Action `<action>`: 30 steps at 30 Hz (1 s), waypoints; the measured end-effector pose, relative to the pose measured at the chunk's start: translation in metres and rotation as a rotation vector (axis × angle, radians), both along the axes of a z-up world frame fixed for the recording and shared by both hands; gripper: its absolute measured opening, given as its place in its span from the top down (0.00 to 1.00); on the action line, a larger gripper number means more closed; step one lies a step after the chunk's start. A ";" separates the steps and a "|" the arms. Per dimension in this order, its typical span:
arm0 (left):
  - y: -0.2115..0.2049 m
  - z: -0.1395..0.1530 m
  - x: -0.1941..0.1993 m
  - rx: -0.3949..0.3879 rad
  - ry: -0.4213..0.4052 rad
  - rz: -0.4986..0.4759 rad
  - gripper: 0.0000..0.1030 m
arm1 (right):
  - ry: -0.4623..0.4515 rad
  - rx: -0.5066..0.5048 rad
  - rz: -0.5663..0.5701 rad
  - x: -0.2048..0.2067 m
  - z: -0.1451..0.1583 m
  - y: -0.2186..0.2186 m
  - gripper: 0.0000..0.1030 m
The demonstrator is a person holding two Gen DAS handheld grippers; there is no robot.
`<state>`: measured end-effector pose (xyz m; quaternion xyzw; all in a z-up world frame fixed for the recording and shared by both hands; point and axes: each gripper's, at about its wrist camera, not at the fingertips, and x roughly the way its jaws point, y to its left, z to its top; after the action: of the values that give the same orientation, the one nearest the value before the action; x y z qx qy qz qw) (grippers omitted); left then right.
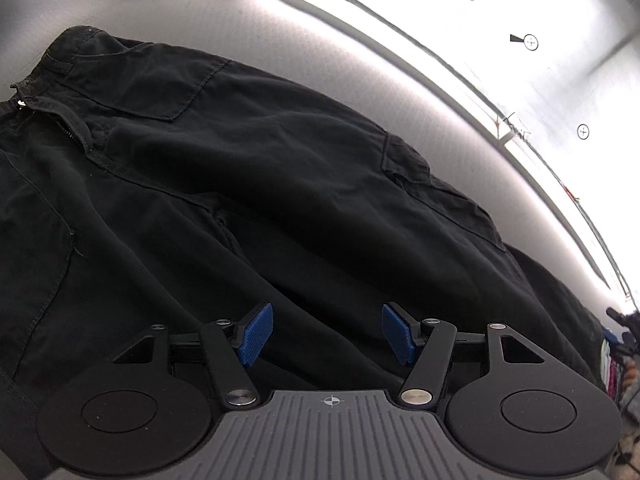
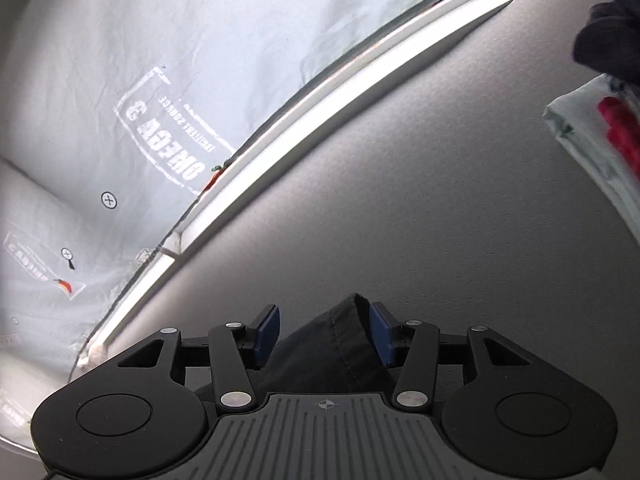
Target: Fold clothes
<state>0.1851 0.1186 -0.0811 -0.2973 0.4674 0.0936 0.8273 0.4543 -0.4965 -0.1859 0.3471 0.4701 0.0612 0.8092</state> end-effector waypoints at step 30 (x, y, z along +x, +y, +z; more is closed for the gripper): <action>0.025 -0.010 0.046 0.065 0.011 0.037 0.36 | 0.001 -0.178 -0.197 0.078 -0.014 0.015 0.93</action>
<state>0.2315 0.1436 -0.0909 -0.2783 0.4630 0.1259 0.8321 0.5322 -0.4813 -0.1995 0.3183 0.4377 -0.0608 0.8387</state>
